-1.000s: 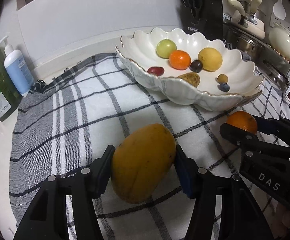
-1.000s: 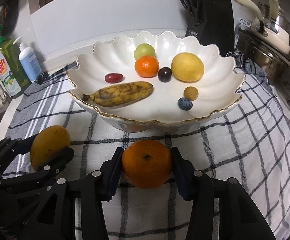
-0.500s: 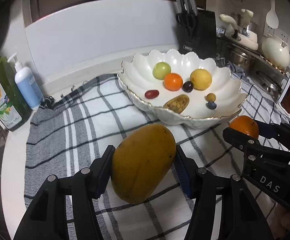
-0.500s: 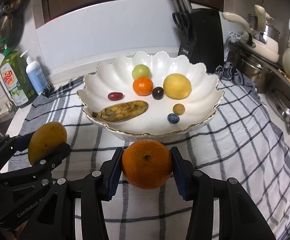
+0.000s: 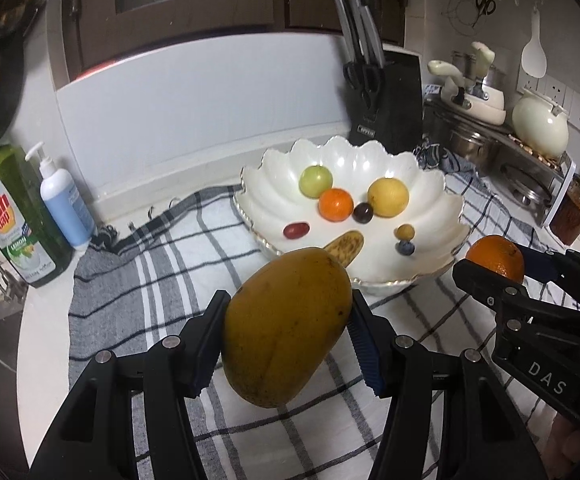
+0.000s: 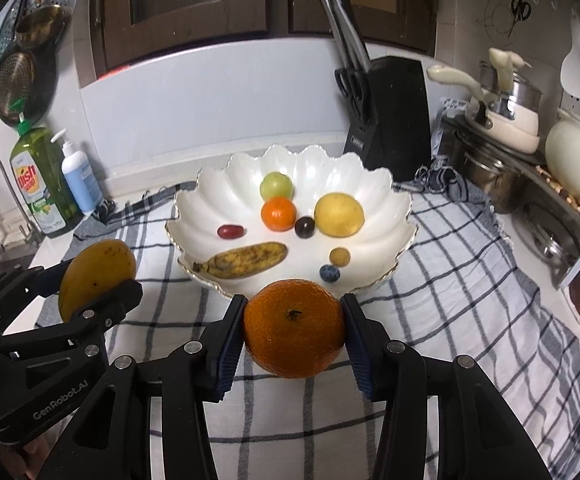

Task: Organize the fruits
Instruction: 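Close the left tool on the yellow mango while the right tool grasps the tangerine, then lift the mango and tangerine and carry both over the white bowl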

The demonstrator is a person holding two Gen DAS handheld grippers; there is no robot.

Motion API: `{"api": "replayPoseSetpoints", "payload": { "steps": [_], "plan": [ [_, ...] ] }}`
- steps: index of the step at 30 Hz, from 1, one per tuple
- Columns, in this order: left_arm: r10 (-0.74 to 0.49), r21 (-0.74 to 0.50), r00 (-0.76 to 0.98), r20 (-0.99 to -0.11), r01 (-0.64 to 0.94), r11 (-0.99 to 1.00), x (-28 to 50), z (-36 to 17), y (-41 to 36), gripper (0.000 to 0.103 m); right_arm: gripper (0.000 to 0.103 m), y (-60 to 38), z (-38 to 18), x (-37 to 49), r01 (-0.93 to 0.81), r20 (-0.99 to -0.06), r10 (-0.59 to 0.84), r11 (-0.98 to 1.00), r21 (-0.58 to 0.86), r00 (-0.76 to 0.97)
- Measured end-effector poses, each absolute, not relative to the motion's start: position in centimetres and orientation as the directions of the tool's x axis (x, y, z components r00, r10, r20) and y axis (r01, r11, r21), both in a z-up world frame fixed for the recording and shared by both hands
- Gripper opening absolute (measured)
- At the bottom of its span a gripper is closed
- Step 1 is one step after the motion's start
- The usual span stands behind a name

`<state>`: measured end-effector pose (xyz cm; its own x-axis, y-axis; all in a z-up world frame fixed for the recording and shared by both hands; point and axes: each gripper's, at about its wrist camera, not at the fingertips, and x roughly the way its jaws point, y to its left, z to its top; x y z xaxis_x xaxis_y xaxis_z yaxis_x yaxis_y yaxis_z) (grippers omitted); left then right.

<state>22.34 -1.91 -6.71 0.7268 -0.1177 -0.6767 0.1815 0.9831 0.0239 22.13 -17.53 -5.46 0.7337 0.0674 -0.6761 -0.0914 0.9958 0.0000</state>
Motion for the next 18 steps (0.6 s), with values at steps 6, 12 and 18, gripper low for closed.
{"api": "replayPoseSetpoints", "payload": {
  "steps": [6, 12, 18],
  "plan": [
    [-0.126, 0.026, 0.739, -0.662, 0.191, 0.981, 22.9, -5.4, -2.4, 0.057, 0.048, -18.0, -4.2, 22.5, -0.085, -0.656, 0.059, 0.996, -0.008, 0.752],
    [-0.131, 0.03, 0.747, -0.652, 0.198, 0.98, 24.1, -4.4, -3.1, 0.057, 0.048, -18.8, -3.5, 23.4, -0.072, -0.644, 0.047, 0.997, -0.012, 0.764],
    [-0.14, 0.032, 0.746, -0.651, 0.211, 0.977, 25.9, -3.9, -3.8, 0.057, 0.048, -20.0, -3.0, 25.2, -0.049, -0.638, 0.031, 0.999, -0.011, 0.769]
  ]
}}
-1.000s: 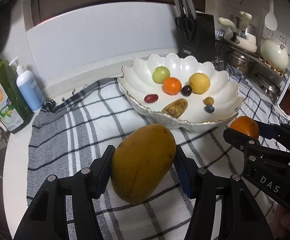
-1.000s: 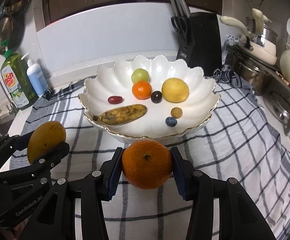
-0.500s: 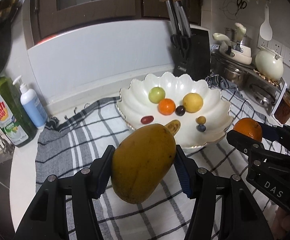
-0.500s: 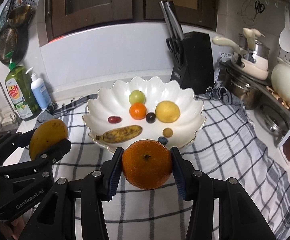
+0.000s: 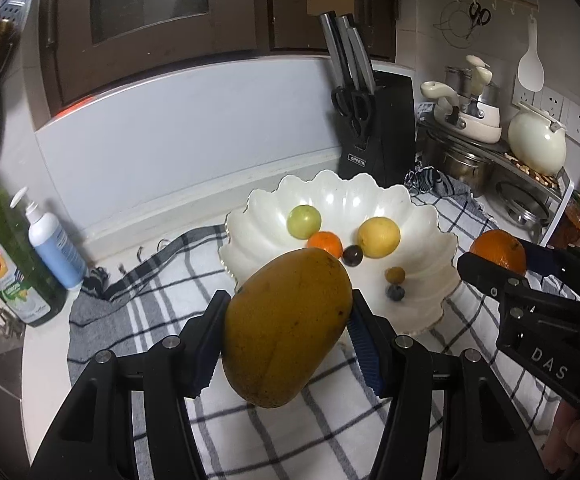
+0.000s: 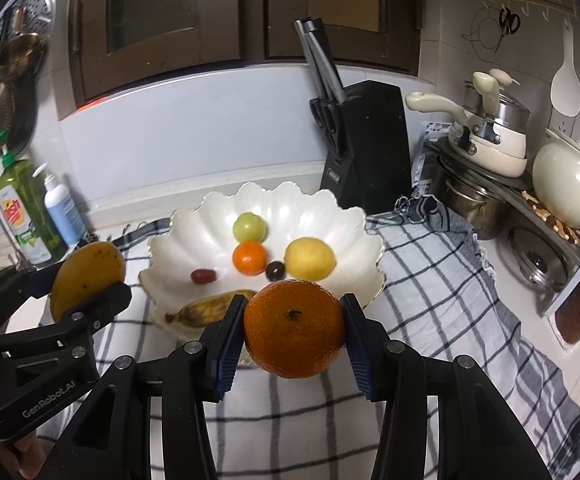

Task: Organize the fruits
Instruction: 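Lift the mango and tangerine and carry both over the white bowl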

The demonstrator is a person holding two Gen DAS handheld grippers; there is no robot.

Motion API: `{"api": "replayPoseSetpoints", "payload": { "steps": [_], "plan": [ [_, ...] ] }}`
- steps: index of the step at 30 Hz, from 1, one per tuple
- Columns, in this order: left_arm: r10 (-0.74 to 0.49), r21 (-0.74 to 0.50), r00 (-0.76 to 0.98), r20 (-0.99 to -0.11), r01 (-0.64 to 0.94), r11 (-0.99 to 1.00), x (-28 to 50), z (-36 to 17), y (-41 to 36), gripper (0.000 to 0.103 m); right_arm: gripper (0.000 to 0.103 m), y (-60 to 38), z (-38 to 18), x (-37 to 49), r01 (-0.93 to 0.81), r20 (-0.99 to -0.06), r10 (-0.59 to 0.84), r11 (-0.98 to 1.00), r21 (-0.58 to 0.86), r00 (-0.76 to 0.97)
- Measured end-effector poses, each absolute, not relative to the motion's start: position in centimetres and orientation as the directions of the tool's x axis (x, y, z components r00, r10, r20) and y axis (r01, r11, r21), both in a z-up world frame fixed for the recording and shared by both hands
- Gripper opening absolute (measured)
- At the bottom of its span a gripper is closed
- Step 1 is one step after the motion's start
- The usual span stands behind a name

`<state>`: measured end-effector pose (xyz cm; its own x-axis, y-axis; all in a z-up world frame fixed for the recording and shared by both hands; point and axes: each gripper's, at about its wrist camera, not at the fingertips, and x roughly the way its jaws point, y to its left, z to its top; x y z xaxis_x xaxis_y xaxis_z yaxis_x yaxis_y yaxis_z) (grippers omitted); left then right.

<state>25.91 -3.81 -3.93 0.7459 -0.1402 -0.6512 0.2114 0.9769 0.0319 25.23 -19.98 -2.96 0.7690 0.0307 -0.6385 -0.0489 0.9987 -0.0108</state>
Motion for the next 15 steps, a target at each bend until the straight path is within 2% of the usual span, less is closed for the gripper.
{"api": "replayPoseSetpoints", "payload": {
  "steps": [15],
  "plan": [
    [-0.155, 0.01, 0.713, -0.684, 0.221, 0.975, 31.8, -6.1, -4.5, 0.058, 0.048, -20.6, -5.0, 30.3, -0.041, -0.673, 0.032, 0.999, 0.003, 0.739]
  ]
}}
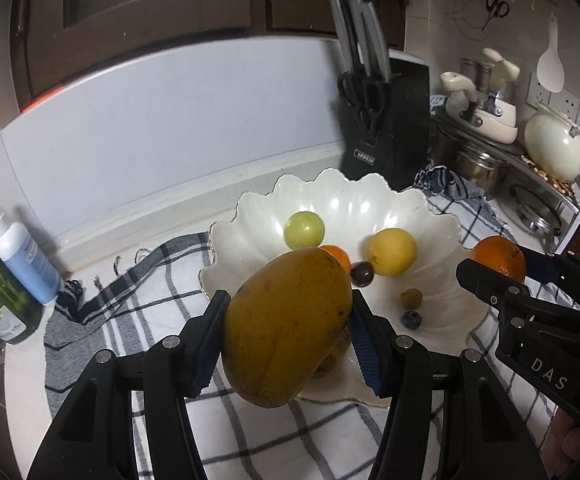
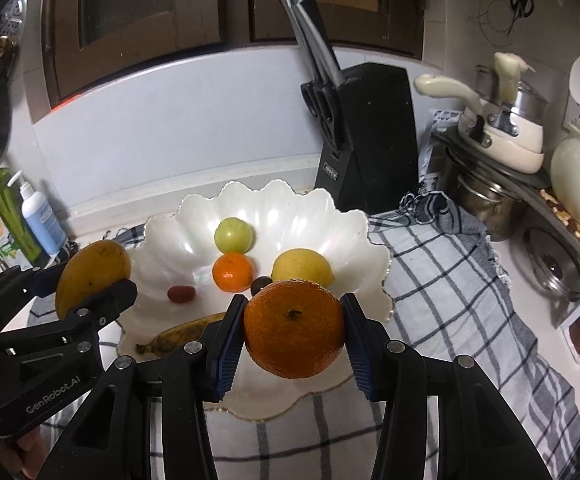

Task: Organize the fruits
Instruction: 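Lift the mango and tangerine and carry both over the white bowl, then open the left tool to drop the mango while the right tool releases the tangerine into the bowl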

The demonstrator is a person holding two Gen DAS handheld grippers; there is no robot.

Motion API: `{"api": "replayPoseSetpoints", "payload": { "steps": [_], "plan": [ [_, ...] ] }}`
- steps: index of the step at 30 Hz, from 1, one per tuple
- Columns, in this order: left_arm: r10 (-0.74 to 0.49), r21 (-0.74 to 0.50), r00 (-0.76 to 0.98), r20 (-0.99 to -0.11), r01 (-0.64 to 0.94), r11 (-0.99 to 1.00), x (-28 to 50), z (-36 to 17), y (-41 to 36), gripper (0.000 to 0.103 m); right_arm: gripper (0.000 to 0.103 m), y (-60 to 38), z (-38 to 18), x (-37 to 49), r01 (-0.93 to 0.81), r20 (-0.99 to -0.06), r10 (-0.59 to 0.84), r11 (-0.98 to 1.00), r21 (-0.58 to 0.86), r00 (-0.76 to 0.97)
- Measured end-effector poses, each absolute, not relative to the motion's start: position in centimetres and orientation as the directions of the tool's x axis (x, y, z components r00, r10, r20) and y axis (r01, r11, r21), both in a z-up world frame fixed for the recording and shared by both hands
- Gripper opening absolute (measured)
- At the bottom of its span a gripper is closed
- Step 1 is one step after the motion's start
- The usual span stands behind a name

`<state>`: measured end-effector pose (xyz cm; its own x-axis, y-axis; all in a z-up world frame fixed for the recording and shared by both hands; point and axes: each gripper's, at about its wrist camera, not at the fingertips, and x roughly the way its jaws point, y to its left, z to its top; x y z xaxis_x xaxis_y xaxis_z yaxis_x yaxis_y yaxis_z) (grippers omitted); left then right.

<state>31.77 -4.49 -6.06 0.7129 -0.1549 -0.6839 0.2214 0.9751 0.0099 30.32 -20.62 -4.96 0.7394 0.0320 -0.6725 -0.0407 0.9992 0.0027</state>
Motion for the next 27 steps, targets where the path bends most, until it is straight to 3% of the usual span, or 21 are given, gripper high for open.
{"api": "replayPoseSetpoints", "payload": {
  "steps": [13, 22, 24, 26, 27],
  "plan": [
    [-0.164, -0.019, 0.654, -0.738, 0.224, 0.974, 34.1, -10.3, -4.6, 0.058, 0.048, -20.7, -9.0, 32.6, -0.044, -0.732, 0.036, 0.999, 0.008, 0.681],
    [-0.162, -0.015, 0.65, -0.742, 0.227, 0.974, 34.1, -10.4, -4.6, 0.06, 0.049, -20.6, -9.3, 32.9, -0.044, -0.734, 0.043, 0.999, 0.018, 0.677],
    [-0.148, 0.0, 0.66, -0.737, 0.218, 0.976, 33.9, -10.2, -4.6, 0.067, 0.053, -20.6, -9.1, 32.8, -0.04, -0.732, 0.043, 0.999, 0.022, 0.68],
    [-0.126, 0.015, 0.675, -0.727, 0.199, 0.98, 33.7, -9.8, -4.5, 0.08, 0.071, -20.8, -8.7, 32.5, -0.027, -0.719, 0.028, 1.0, 0.013, 0.694],
    [-0.122, 0.019, 0.682, -0.721, 0.195, 0.981, 33.5, -9.5, -4.4, 0.081, 0.074, -20.8, -8.4, 32.3, -0.02, -0.712, 0.018, 1.0, 0.006, 0.702]
  ]
}}
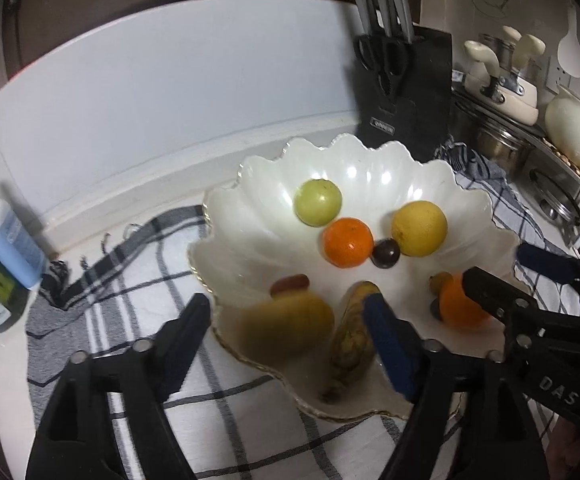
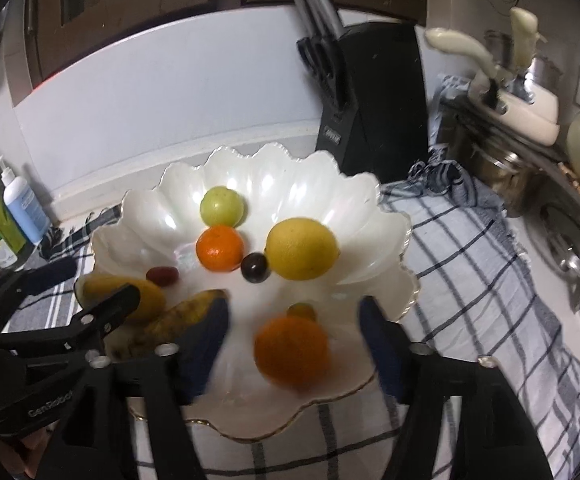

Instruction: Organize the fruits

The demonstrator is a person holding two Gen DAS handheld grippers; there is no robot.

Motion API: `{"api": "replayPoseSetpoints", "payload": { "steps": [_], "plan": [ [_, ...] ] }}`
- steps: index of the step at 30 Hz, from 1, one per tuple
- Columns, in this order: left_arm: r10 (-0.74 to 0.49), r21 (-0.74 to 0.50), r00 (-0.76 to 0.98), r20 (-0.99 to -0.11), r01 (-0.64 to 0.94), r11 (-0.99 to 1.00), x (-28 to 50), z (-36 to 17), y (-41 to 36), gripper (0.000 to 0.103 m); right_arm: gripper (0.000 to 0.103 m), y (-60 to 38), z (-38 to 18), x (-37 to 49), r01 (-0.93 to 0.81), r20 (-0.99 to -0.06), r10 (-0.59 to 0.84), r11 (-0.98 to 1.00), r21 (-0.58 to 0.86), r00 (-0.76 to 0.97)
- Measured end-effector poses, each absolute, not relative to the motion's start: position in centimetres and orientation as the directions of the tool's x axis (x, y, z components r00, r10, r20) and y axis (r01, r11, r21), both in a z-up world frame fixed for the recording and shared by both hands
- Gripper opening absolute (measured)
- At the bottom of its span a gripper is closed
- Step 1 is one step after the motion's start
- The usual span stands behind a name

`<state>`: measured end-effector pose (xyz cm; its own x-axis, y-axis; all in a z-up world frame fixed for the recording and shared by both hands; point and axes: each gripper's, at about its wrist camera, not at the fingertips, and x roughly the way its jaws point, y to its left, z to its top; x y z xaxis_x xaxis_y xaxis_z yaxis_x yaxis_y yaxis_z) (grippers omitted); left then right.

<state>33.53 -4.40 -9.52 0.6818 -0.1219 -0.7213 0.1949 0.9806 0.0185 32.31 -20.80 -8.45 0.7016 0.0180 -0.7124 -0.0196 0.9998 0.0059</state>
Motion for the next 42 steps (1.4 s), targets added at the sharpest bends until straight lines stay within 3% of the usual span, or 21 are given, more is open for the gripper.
{"api": "replayPoseSetpoints", "payload": {
  "steps": [3, 13, 42],
  "plan": [
    [-0.105, 0.034, 0.693, -0.713, 0.184, 0.982, 33.1, -8.8, -4.2, 0.082, 0.08, -20.9, -7.7, 31.9, -0.002, -0.699, -0.003, 1.0, -0.006, 0.715],
    [-0.045, 0.069, 0.744, -0.666, 0.122, 0.99, 30.5, -6.2, -3.5, 0.102, 0.093, -21.3, -5.6, 29.7, 0.056, -0.665, -0.059, 0.998, -0.026, 0.745],
    [0.028, 0.082, 0.814, -0.58, 0.024, 0.996, 18.7, -0.9, -1.1, 0.103, 0.094, -19.7, -0.8, 19.2, 0.064, -0.582, -0.065, 0.998, -0.022, 0.81]
  ]
}}
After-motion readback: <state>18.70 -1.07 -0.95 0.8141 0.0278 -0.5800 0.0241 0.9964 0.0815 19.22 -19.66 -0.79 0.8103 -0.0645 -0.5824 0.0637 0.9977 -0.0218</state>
